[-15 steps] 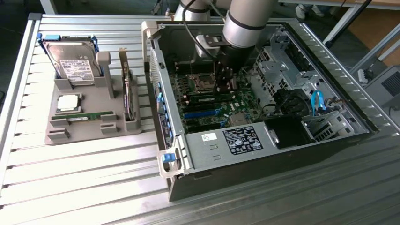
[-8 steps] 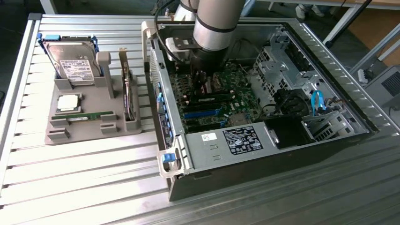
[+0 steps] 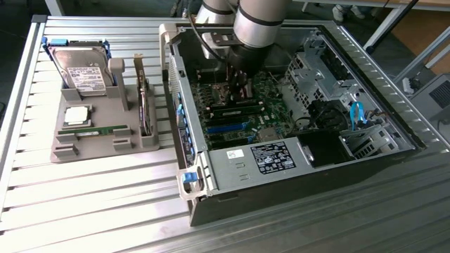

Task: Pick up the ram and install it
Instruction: 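Press down the ram until it locks into place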

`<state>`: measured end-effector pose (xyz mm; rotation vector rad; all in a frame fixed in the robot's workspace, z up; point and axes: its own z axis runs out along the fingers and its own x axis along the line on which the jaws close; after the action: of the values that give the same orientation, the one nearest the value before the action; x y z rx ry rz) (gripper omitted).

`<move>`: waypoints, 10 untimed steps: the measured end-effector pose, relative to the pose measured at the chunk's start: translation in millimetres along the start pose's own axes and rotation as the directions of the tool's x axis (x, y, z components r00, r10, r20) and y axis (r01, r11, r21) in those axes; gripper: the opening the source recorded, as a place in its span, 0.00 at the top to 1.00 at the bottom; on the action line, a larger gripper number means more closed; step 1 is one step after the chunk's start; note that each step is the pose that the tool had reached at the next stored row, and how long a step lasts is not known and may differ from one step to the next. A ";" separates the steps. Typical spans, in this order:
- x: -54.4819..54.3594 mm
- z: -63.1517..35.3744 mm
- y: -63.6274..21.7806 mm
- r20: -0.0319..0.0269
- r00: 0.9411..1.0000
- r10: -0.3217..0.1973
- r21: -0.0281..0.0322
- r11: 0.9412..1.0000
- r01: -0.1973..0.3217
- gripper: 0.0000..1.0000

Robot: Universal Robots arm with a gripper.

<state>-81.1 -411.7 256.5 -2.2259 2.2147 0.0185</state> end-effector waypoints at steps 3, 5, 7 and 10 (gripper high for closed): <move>0.0 -15.8 -20.1 0.000 1.000 0.000 0.000 1.000 0.000 0.91; -0.2 -25.5 -30.2 -0.006 1.000 0.000 0.000 1.000 0.000 0.91; -0.5 -30.5 -40.3 -0.014 1.000 0.000 -0.001 1.000 0.000 0.91; -0.6 -37.8 -57.3 -0.023 1.000 0.000 -0.001 1.000 0.000 0.91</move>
<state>-23.5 -411.2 293.9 -2.2379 2.2273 -0.0058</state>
